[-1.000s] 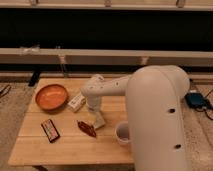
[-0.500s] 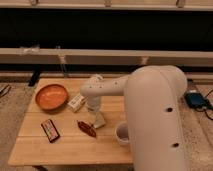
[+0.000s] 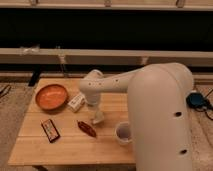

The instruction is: Place the white sponge in the ceramic bowl

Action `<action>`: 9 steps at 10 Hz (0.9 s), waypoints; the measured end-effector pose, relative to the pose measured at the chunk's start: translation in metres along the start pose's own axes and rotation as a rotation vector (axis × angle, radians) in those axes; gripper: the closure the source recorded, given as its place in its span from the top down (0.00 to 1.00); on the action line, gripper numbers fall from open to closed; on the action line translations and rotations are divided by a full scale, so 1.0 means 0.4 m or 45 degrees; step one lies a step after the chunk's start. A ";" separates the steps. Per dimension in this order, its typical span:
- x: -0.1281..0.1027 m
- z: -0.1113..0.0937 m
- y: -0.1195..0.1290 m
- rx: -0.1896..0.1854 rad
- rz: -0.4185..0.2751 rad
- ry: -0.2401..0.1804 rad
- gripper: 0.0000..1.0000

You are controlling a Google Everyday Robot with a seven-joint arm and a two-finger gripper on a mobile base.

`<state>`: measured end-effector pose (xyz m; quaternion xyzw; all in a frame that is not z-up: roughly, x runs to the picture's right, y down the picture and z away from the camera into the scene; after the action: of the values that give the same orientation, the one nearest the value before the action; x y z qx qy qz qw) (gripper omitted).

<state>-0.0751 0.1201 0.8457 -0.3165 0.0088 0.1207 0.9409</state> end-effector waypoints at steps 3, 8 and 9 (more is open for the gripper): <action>-0.112 -0.079 -0.058 0.056 -0.150 -0.087 0.16; -0.341 -0.120 -0.151 0.061 -0.400 -0.231 0.16; -0.388 -0.126 -0.175 0.062 -0.458 -0.260 0.16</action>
<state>-0.2066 0.0016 0.8616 -0.2763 -0.1402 -0.0181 0.9506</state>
